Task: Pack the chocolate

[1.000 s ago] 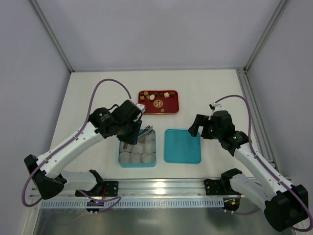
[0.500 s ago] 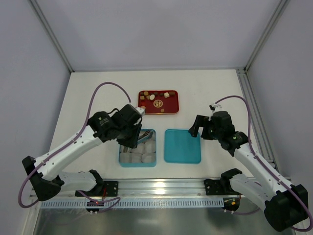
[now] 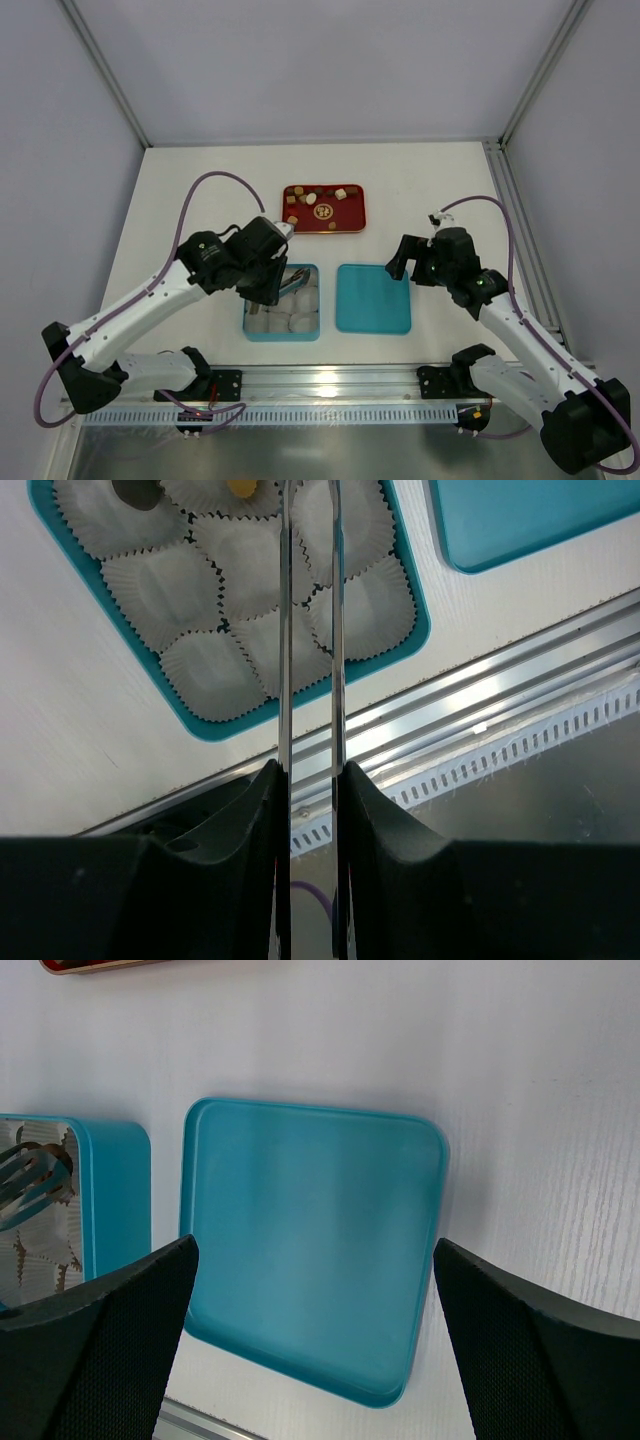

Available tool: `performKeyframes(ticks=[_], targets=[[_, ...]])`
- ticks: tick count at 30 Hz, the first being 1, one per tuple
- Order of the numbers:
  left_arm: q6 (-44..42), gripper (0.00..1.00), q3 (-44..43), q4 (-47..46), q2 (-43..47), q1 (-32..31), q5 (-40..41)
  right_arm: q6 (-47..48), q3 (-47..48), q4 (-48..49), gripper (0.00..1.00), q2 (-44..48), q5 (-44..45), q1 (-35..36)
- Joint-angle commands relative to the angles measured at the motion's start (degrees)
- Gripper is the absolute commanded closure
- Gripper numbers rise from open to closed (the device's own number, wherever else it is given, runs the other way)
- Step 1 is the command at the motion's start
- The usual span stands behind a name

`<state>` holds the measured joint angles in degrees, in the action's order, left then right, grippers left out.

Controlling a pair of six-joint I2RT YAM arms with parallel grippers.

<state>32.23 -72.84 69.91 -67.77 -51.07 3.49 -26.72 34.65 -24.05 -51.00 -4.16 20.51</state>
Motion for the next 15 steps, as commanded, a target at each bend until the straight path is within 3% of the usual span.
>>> performKeyframes(ticks=[1,15], targets=[[0.38,0.8,0.33,-2.14,-0.08,-0.52,-0.15,-0.09,0.06,1.03,0.0,1.08,0.56,0.23],[0.29,0.76,0.77,-3.9,-2.46,-0.44,1.96,0.0,0.15,1.2,0.0,1.08,0.12,0.23]])
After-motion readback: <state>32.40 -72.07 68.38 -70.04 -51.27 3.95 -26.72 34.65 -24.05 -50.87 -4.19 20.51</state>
